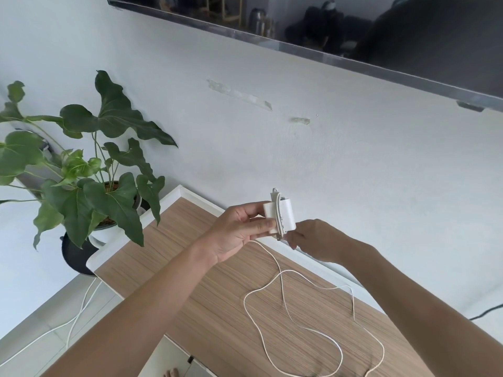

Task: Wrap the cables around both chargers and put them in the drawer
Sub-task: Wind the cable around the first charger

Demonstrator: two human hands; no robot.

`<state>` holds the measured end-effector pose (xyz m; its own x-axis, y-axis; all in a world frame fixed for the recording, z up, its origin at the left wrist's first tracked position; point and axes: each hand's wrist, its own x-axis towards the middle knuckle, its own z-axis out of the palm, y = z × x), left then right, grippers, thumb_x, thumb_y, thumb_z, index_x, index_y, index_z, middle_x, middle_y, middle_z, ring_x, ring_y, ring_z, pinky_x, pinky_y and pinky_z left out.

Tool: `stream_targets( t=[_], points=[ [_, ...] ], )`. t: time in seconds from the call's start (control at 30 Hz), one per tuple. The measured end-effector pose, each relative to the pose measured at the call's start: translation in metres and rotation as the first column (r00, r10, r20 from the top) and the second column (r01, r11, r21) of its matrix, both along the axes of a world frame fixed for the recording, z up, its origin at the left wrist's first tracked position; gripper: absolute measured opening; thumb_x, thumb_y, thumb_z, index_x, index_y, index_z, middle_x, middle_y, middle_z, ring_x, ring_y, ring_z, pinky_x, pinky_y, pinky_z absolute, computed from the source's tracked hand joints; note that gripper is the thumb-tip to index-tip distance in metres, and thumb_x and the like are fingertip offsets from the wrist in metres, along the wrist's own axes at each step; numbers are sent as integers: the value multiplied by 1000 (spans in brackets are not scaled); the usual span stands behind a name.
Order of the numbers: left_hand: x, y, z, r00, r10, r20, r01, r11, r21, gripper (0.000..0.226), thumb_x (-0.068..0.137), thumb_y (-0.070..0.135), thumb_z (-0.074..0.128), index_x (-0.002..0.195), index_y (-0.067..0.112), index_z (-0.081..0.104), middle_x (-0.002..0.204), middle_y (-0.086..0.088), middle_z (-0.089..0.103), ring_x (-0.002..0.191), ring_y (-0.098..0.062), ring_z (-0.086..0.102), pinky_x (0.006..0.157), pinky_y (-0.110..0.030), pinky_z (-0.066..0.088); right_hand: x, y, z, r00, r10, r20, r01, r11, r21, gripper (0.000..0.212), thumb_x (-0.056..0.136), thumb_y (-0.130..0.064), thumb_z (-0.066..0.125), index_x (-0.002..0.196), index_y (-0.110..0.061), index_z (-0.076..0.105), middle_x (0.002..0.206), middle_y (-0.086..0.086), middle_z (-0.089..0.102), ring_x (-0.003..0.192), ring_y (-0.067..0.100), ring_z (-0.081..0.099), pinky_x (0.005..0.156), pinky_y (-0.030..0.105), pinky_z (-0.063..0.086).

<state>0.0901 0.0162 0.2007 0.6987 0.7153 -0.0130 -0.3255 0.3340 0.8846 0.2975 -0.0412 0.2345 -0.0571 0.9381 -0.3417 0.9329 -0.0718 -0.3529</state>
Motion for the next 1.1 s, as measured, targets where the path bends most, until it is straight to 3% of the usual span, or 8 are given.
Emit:
stream_targets(
  t=[0.2, 0.3, 0.4, 0.5, 0.63, 0.83, 0.97, 1.1],
  points=[
    [5, -1, -5, 1000, 26, 4, -26, 999, -35, 29, 86, 2, 71, 114, 3, 73, 106, -13, 75, 96, -25, 75, 88, -33, 59, -9, -13, 8, 989, 143, 30, -142, 989, -27, 41, 106, -44, 46, 75, -20, 61, 59, -10, 51, 55, -1, 47, 59, 18, 32],
    [5, 1, -4, 999, 50, 2, -50, 996, -69, 28, 82, 5, 72, 110, 4, 74, 102, -9, 76, 95, -23, 75, 86, -32, 60, -10, -24, 12, 988, 150, 44, -152, 988, 30, 41, 105, -48, 47, 72, -26, 58, 59, -23, 58, 55, -4, 52, 57, 17, 31],
    [6, 2, -7, 998, 59, 13, -58, 992, -110, 28, 82, 6, 72, 109, 5, 76, 104, -11, 75, 99, -24, 73, 89, -34, 61, -15, -31, 17, 979, 163, 121, -175, 979, 100, 42, 104, -51, 47, 76, -22, 61, 62, -7, 55, 59, 8, 51, 63, 28, 42],
    [8, 1, -11, 997, 78, 9, -76, 988, -133, 32, 82, 7, 73, 114, 1, 73, 109, -17, 71, 104, -30, 71, 95, -36, 60, -22, -35, 25, 959, 208, 192, -237, 960, 148, 43, 104, -51, 45, 85, -18, 64, 70, -3, 60, 67, 21, 53, 69, 34, 45],
    [7, 2, -13, 994, 101, -38, -105, 988, -114, 47, 80, 11, 76, 122, -8, 66, 120, -27, 64, 110, -33, 65, 102, -38, 57, -20, -38, 36, 936, 240, 256, -288, 943, 169, 42, 105, -52, 41, 96, -23, 70, 84, -2, 71, 77, 22, 61, 77, 36, 49],
    [8, 2, -7, 992, 105, -76, -112, 988, -101, 45, 80, 10, 79, 121, -4, 70, 121, -24, 71, 109, -31, 70, 103, -41, 55, -18, -40, 47, 946, 224, 234, -275, 936, 218, 41, 103, -52, 41, 104, -28, 74, 86, -7, 74, 77, 18, 64, 78, 36, 52],
    [8, 4, -5, 988, 99, -122, -109, 990, -85, 33, 88, 3, 74, 119, -6, 71, 117, -23, 73, 104, -28, 72, 98, -39, 58, -15, -41, 56, 945, 222, 239, -281, 927, 249, 40, 103, -51, 45, 95, -24, 73, 72, -4, 67, 63, 15, 53, 67, 31, 47],
    [8, 2, -3, 978, 114, -175, -128, 989, -71, 30, 90, 0, 72, 119, -2, 72, 109, -13, 77, 98, -23, 74, 87, -35, 62, -11, -39, 65, 962, 186, 200, -243, 918, 313, 33, 98, -49, 57, 80, -25, 69, 49, -11, 47, 49, 11, 43, 51, 21, 31]
  ],
)
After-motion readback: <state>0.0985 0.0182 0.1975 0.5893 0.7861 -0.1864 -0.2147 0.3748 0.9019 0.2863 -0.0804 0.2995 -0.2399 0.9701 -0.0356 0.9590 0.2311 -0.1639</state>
